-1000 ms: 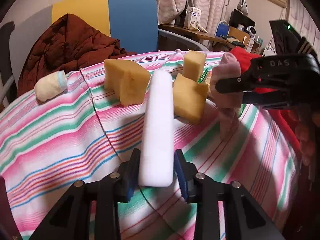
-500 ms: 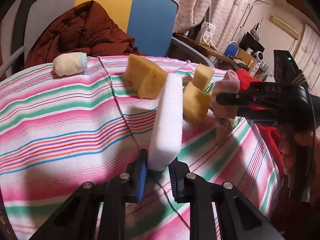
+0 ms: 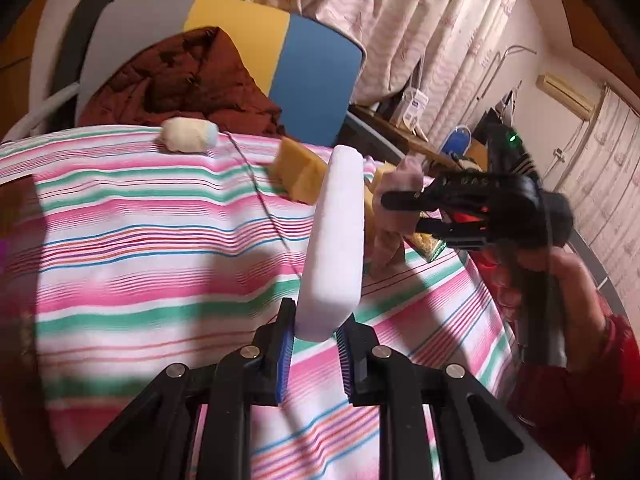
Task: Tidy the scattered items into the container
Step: 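Carry the white block and pink sock over the gold tin with both tools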
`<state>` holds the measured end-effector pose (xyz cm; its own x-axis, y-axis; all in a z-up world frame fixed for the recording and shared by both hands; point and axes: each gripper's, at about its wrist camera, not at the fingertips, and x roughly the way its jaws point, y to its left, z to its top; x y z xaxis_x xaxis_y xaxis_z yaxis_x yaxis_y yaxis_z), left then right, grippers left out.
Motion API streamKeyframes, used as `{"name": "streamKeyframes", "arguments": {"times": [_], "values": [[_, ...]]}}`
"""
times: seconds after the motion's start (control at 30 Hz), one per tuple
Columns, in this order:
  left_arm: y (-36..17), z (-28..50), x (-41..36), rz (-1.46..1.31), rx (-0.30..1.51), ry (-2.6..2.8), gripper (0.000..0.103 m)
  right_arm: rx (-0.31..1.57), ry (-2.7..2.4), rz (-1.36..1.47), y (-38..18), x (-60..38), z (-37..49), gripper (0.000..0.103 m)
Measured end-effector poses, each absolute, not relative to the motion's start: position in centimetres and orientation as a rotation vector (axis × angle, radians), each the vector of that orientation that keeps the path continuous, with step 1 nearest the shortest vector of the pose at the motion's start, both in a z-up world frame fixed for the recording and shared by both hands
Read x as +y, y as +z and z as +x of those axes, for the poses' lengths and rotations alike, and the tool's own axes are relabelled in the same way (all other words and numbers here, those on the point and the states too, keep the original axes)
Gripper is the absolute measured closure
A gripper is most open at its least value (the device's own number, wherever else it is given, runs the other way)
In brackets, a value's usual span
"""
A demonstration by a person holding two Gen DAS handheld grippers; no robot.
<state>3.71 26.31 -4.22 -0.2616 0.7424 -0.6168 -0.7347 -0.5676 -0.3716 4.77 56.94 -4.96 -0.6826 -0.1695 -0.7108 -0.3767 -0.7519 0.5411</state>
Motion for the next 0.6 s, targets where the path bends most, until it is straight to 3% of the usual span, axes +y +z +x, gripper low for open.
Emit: {"name": "streamKeyframes", "arguments": {"times": [0.6], "values": [[-1.2, 2.1, 12.2, -0.943, -0.212, 2.170, 0.084, 0.628, 2.838, -1.307, -3.2, 48.5, 2.6, 0.062]]}}
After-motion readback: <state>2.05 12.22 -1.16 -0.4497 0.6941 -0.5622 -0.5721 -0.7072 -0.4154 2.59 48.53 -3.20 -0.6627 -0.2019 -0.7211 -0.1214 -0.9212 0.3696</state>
